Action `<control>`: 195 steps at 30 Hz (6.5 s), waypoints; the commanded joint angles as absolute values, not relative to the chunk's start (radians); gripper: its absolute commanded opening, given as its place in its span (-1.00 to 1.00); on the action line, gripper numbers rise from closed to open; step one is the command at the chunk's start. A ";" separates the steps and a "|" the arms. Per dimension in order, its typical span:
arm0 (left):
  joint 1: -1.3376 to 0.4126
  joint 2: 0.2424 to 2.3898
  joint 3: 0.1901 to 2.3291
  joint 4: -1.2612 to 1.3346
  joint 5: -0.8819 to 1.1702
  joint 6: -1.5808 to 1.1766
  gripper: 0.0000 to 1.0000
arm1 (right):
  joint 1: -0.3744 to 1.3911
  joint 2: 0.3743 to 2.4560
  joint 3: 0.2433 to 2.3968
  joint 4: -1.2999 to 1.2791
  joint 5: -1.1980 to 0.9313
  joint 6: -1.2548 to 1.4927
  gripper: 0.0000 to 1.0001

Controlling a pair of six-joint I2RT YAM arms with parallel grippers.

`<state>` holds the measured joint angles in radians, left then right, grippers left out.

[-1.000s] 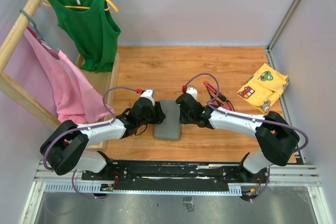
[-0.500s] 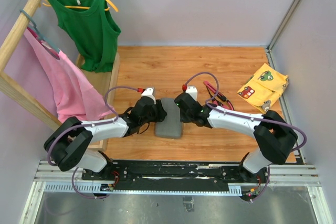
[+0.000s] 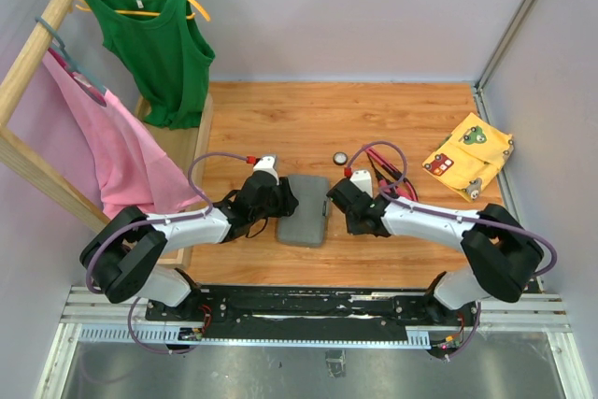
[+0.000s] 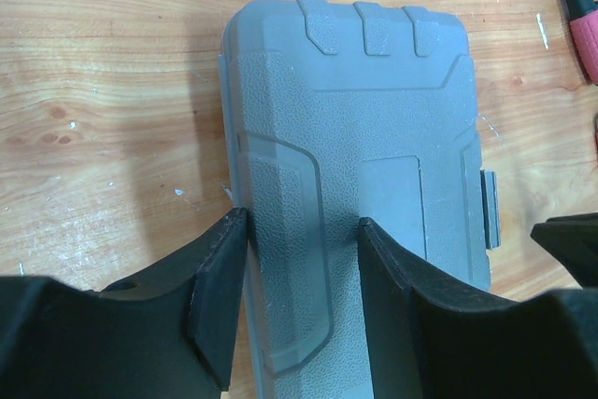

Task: Sort the tools into containers
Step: Open the storage box at the center of the board.

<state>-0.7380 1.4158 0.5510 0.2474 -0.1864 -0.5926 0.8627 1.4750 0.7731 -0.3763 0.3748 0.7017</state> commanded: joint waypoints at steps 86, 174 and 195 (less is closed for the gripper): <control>-0.736 1.491 0.579 0.014 -0.241 -0.570 -0.51 | 0.769 1.216 0.643 -0.140 0.244 0.661 -0.15; -0.736 1.466 0.540 0.057 -0.276 -0.584 -0.45 | 0.588 1.548 0.417 0.731 -0.256 0.945 -0.99; -0.736 1.169 0.585 -0.118 -0.332 -0.587 0.48 | 0.604 1.358 0.399 0.607 -0.280 0.894 -0.99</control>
